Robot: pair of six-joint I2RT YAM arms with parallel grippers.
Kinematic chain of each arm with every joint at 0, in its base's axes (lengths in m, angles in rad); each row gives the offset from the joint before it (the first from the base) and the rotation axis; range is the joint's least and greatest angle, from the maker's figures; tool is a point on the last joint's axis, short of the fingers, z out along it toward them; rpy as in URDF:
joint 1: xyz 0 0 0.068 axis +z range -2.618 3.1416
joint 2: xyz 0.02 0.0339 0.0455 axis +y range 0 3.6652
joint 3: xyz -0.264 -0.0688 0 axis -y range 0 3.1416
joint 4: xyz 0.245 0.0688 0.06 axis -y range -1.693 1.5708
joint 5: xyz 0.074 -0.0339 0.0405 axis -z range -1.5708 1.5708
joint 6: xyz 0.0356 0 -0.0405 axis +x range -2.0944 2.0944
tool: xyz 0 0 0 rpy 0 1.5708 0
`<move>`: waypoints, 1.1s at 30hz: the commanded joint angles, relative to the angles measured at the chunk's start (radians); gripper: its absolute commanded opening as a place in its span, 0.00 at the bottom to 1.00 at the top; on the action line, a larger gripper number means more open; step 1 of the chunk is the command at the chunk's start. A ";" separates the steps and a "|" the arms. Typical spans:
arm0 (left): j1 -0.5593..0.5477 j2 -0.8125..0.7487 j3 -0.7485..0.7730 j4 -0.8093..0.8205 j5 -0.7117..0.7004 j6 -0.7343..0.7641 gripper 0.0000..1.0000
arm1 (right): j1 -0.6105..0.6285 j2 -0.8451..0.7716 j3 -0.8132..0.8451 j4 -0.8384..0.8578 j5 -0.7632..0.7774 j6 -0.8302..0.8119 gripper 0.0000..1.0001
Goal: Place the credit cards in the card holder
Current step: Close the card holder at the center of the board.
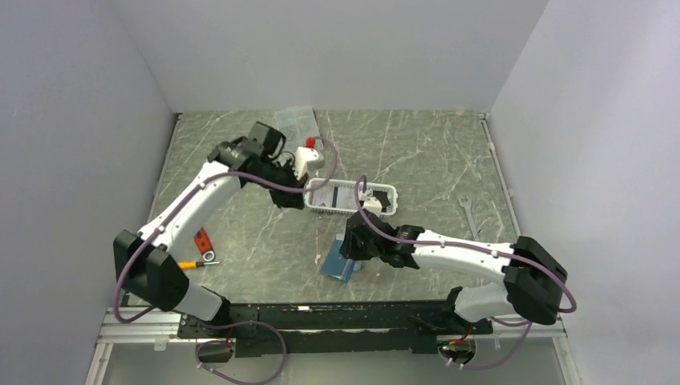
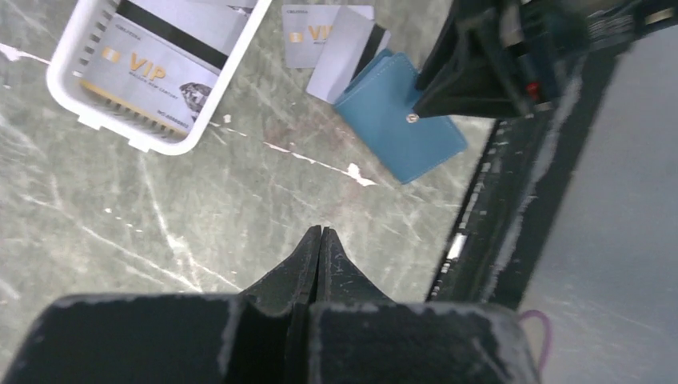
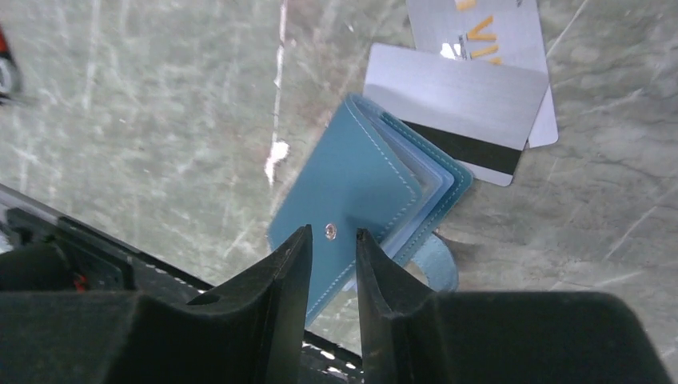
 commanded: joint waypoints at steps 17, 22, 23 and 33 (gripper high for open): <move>-0.137 -0.313 -0.373 0.317 -0.307 -0.054 0.99 | -0.037 0.105 -0.200 0.211 -0.101 0.004 0.22; -0.178 -0.056 -0.347 0.121 -0.107 0.048 0.48 | -0.054 0.101 -0.209 0.220 -0.113 0.000 0.22; -0.225 -0.108 -0.413 0.208 -0.153 0.063 0.52 | -0.057 0.104 -0.210 0.222 -0.115 -0.001 0.22; -0.465 -0.214 -0.661 0.607 -0.284 0.232 0.53 | -0.099 0.088 -0.228 0.230 -0.161 0.003 0.20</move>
